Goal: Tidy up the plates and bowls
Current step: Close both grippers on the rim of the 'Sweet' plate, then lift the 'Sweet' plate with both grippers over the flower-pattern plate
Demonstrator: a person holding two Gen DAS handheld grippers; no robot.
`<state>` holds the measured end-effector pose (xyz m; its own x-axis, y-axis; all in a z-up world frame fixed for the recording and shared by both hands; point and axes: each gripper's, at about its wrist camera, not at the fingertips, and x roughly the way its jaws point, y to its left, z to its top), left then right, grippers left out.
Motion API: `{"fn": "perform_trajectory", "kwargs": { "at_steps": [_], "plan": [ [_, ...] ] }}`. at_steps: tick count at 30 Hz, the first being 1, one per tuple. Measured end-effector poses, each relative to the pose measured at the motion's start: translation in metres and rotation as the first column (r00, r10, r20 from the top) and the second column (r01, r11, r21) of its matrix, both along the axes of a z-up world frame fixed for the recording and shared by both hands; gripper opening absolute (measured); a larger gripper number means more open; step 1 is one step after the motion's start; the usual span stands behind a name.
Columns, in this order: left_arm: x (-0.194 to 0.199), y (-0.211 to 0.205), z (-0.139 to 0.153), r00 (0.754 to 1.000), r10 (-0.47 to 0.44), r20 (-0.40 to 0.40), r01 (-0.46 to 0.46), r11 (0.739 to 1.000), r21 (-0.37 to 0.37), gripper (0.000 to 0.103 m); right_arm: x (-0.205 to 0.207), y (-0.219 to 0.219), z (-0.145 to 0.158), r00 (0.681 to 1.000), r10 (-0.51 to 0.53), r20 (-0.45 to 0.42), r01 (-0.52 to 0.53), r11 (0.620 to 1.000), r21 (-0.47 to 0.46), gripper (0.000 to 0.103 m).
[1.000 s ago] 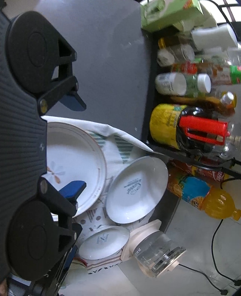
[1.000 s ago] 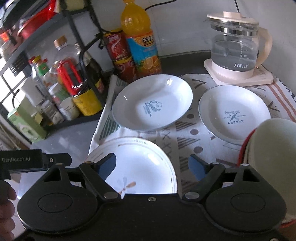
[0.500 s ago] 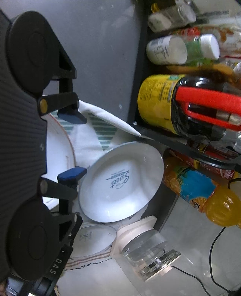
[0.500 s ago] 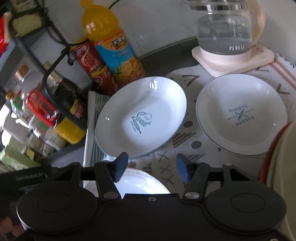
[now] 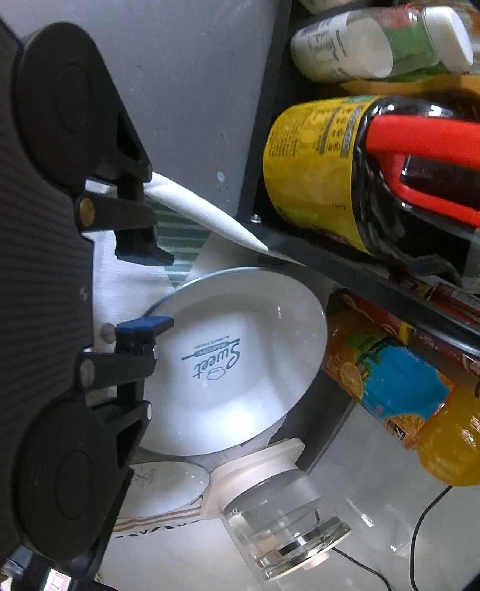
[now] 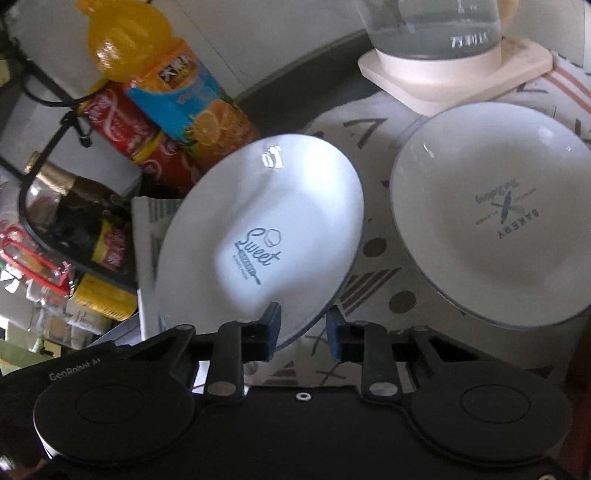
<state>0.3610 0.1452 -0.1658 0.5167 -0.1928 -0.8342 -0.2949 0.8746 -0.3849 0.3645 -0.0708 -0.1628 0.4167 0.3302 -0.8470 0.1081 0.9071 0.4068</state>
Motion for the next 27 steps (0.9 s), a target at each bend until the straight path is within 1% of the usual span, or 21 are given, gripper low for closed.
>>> {"fn": "perform_trajectory", "kwargs": {
  "at_steps": [5, 10, 14, 17, 19, 21, 27],
  "plan": [
    [0.011, 0.0, -0.009, 1.0, 0.012, -0.01, -0.012, 1.0, -0.015, 0.021, 0.008, 0.001, -0.008, 1.0, -0.009, -0.023, 0.008, 1.0, -0.009, 0.02],
    [0.02, -0.002, -0.017, 1.0, 0.02, -0.017, -0.021, 0.999, -0.03, 0.013, 0.014, 0.001, -0.015, 0.999, -0.013, -0.035, 0.013, 1.0, -0.013, 0.019],
    [0.021, -0.002, -0.022, 0.998, 0.051, -0.022, -0.052, 0.997, -0.054, 0.012, 0.017, -0.002, -0.02, 0.999, -0.031, -0.035, 0.031, 0.999, 0.009, 0.018],
    [0.019, -0.003, -0.019, 0.998, 0.062, -0.017, -0.063, 0.996, -0.055, 0.012, 0.02, -0.005, -0.02, 0.999, -0.018, -0.035, 0.018, 1.0, 0.009, 0.016],
    [0.017, -0.003, -0.014, 0.998, 0.063, -0.011, -0.064, 0.996, -0.055, 0.012, 0.019, -0.005, -0.017, 1.0, -0.009, -0.019, 0.009, 1.0, 0.007, 0.015],
    [0.015, -0.003, -0.01, 0.998, 0.067, -0.014, -0.068, 0.996, -0.052, 0.012, 0.017, -0.004, -0.012, 1.0, 0.014, 0.001, -0.014, 1.0, -0.014, 0.015],
    [0.004, -0.005, 0.0, 0.995, 0.094, -0.017, -0.095, 0.994, -0.055, 0.012, 0.012, -0.005, 0.001, 0.999, 0.039, 0.026, -0.039, 0.999, -0.006, 0.015]
  ]
}}
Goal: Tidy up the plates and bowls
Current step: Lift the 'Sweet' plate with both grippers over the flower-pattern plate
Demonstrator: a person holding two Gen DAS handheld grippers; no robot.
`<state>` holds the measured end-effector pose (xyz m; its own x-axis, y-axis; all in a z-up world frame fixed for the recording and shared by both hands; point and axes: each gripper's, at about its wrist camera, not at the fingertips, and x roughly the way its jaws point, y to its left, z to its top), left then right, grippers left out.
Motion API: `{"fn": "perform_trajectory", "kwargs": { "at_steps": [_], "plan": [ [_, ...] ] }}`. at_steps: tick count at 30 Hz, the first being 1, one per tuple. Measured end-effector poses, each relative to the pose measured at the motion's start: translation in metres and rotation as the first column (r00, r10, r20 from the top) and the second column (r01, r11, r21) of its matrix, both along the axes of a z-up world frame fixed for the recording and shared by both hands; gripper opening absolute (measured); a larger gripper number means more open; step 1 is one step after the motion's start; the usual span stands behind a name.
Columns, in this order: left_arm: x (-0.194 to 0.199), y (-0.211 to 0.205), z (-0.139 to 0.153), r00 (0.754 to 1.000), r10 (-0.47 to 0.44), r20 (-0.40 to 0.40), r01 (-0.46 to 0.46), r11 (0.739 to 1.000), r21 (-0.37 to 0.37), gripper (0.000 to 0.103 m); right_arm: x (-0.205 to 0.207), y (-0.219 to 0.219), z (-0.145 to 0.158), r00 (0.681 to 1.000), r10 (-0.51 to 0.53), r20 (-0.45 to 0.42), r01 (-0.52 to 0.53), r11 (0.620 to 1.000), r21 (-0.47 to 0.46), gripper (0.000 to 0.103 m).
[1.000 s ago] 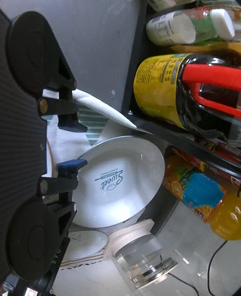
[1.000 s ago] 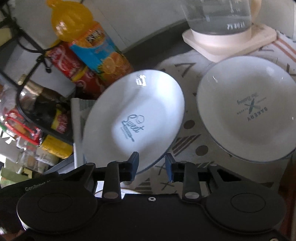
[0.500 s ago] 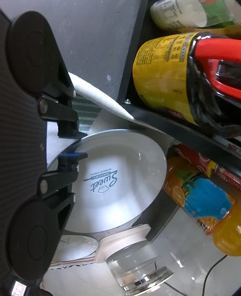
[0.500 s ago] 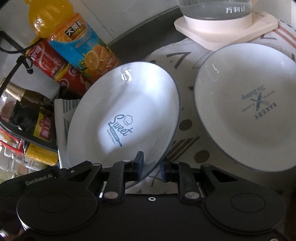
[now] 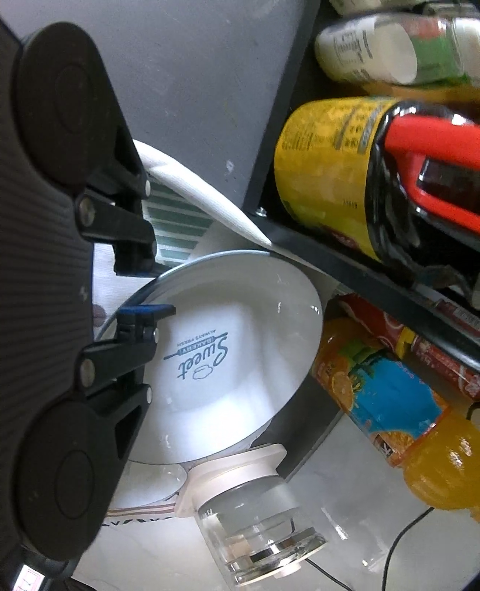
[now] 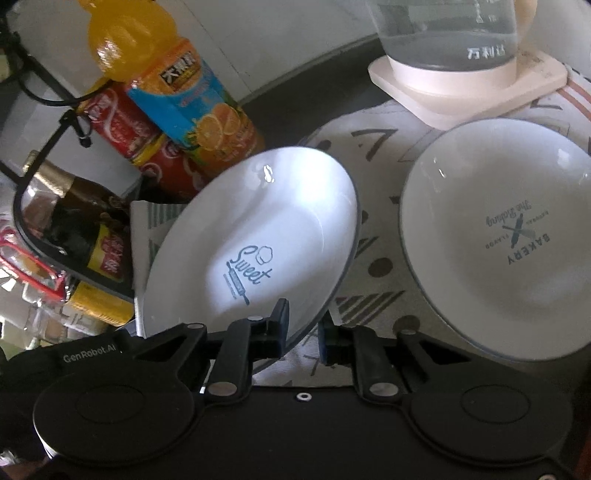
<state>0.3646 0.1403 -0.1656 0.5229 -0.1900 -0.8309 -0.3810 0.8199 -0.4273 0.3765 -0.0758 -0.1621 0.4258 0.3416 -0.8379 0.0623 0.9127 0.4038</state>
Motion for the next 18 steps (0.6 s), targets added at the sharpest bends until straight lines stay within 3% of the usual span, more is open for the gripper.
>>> {"fn": "perform_trajectory", "kwargs": {
  "at_steps": [18],
  "plan": [
    [-0.06, -0.015, 0.04, 0.998, 0.049, 0.036, -0.05, 0.998, 0.037, 0.012, -0.042, 0.001, 0.04, 0.994, 0.09, 0.059, -0.091, 0.996, 0.009, 0.015]
  ]
}}
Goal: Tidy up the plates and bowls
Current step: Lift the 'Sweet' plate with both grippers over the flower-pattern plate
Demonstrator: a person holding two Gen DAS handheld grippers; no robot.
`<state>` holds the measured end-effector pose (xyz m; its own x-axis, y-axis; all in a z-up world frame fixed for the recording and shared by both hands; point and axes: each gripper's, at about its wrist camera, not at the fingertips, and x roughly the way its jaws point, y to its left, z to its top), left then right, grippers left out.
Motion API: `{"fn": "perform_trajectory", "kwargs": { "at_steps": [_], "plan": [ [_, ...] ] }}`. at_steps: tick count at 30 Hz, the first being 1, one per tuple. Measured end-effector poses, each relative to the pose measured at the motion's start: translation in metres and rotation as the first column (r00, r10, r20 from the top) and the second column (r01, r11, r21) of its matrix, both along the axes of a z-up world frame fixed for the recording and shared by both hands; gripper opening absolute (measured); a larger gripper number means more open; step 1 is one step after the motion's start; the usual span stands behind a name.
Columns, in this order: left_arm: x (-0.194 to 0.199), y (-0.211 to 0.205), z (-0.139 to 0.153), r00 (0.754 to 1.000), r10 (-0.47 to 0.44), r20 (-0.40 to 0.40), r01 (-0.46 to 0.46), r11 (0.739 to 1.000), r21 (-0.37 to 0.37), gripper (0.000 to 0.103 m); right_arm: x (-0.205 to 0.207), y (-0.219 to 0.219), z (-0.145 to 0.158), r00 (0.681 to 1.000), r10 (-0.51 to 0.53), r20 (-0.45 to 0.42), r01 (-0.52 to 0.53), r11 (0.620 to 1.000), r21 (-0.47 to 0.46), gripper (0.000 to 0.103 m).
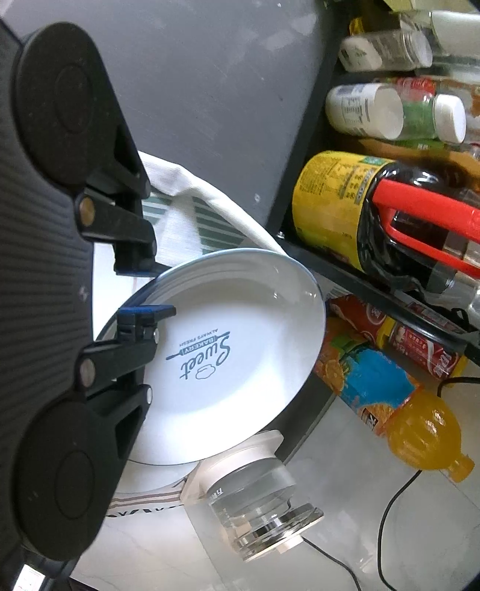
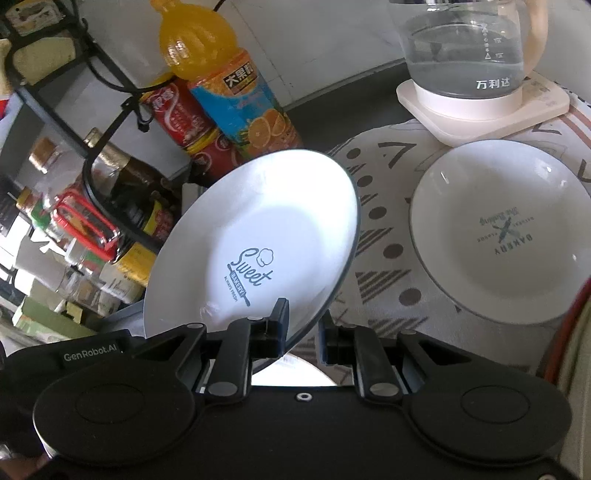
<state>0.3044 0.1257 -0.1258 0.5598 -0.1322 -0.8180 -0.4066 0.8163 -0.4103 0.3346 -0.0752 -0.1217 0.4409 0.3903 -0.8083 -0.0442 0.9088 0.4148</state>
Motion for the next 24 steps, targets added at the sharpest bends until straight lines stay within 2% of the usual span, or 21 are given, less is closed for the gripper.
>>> {"fn": "perform_trajectory", "kwargs": {
  "at_steps": [14, 24],
  "plan": [
    [-0.062, -0.013, 0.006, 1.0, 0.025, 0.015, -0.025, 0.999, 0.027, 0.013, -0.042, -0.019, 0.011, 0.999, 0.05, 0.013, -0.05, 0.999, 0.019, 0.015],
    [-0.101, -0.019, 0.001, 0.998, 0.063, -0.014, -0.063, 0.998, 0.013, 0.013, -0.069, -0.025, 0.009, 0.994, 0.111, 0.009, -0.111, 0.994, -0.004, 0.015]
  ]
}}
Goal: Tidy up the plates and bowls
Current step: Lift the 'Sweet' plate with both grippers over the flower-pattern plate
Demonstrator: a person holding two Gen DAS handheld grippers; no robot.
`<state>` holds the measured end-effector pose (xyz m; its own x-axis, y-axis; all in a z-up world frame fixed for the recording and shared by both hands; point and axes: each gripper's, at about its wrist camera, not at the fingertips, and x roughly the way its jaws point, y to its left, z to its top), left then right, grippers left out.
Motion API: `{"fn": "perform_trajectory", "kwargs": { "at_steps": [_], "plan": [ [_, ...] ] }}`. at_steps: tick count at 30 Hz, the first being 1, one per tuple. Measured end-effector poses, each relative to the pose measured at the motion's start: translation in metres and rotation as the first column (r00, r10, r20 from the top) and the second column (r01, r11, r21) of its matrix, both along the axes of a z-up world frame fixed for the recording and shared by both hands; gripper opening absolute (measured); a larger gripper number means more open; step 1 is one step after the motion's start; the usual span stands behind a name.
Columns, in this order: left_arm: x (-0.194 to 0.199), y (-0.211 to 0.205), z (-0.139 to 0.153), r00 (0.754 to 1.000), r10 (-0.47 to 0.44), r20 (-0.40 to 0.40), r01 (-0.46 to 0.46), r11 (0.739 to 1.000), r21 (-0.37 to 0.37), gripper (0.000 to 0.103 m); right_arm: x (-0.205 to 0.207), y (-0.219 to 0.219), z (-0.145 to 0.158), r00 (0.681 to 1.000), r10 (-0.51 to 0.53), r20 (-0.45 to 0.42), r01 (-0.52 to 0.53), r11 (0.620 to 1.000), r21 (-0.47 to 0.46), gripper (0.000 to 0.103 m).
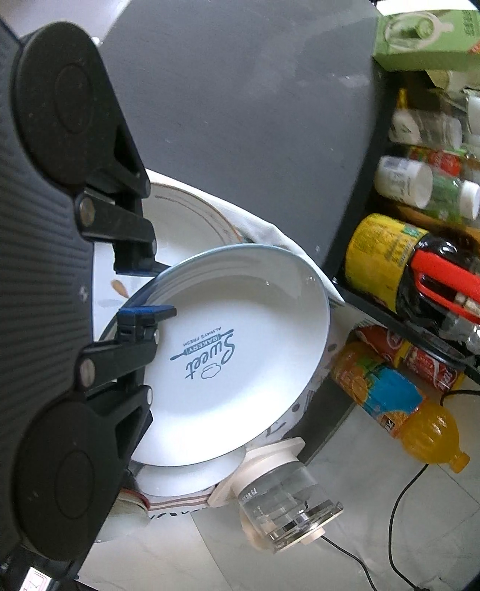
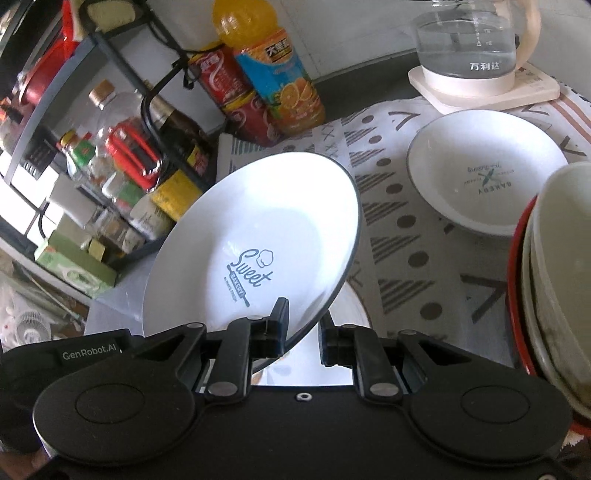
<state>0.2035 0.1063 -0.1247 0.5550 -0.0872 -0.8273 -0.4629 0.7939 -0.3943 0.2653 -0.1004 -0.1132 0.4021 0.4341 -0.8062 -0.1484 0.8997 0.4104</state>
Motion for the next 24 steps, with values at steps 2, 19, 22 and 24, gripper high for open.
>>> {"fn": "perform_trajectory", "kwargs": {
  "at_steps": [2, 19, 22, 24],
  "plan": [
    [-0.007, 0.0, -0.003, 1.0, 0.005, -0.004, -0.005, 1.0, -0.002, 0.014, -0.005, -0.001, -0.001, 1.0, 0.008, -0.004, -0.008, 1.0, -0.001, 0.015],
    [-0.029, -0.006, -0.008, 0.998, -0.004, -0.062, 0.003, 1.0, -0.007, 0.014, -0.033, -0.004, -0.006, 0.999, 0.041, -0.023, -0.042, 0.998, -0.047, 0.015],
    [-0.03, -0.008, -0.01, 0.997, -0.018, -0.077, 0.018, 1.0, -0.009, 0.015, -0.036, -0.006, -0.006, 0.999, 0.039, -0.03, -0.041, 0.998, -0.055, 0.015],
    [-0.031, -0.009, -0.012, 0.996, -0.025, -0.087, 0.024, 1.0, -0.015, 0.015, -0.038, -0.006, -0.005, 0.999, 0.039, -0.033, -0.041, 0.997, -0.063, 0.015]
  ]
}}
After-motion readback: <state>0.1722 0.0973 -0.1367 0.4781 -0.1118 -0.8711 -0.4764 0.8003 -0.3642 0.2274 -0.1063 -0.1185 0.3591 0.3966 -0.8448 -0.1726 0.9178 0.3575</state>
